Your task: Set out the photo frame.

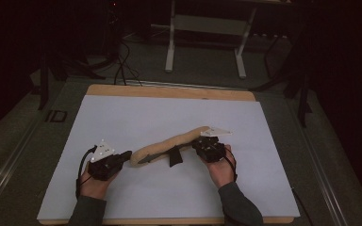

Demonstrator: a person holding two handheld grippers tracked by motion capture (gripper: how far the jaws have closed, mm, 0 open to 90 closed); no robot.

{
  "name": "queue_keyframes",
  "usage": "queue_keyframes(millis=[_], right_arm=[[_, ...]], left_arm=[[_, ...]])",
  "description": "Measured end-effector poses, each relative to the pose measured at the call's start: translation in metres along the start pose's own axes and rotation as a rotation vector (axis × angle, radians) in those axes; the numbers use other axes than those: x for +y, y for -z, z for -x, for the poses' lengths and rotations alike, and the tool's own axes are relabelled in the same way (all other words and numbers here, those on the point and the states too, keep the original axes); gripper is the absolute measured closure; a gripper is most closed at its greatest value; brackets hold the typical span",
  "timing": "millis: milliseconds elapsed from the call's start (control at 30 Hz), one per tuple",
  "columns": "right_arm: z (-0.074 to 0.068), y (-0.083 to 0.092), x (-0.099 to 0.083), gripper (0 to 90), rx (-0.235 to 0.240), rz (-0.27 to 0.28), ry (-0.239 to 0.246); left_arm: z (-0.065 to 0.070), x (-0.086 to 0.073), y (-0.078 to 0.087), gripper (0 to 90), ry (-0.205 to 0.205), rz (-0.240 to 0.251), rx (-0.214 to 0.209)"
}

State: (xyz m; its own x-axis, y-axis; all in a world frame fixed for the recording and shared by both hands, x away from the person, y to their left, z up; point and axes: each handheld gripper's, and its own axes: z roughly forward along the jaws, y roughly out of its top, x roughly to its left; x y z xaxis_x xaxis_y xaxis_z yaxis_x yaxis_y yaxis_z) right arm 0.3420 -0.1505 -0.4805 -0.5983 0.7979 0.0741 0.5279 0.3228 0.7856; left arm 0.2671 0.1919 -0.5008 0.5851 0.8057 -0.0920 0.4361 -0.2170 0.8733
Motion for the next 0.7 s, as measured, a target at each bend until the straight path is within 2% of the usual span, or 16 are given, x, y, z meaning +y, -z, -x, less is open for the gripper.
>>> queue_keyframes(millis=[233,467,700], right_arm=[[0.002,-0.001,0.001,89.7,-0.009,-0.003,-0.004],[0.003,-0.002,0.004,89.6,-0.003,-0.003,-0.015],[0.001,-0.003,0.009,89.7,-0.007,-0.007,-0.004]], left_arm=[[0.006,0.0,-0.001,90.0,-0.026,-0.005,-0.036],[0.02,0.0,-0.006,90.0,-0.068,-0.03,-0.069],[0.03,0.0,-0.008,90.0,-0.094,-0.041,-0.102]])
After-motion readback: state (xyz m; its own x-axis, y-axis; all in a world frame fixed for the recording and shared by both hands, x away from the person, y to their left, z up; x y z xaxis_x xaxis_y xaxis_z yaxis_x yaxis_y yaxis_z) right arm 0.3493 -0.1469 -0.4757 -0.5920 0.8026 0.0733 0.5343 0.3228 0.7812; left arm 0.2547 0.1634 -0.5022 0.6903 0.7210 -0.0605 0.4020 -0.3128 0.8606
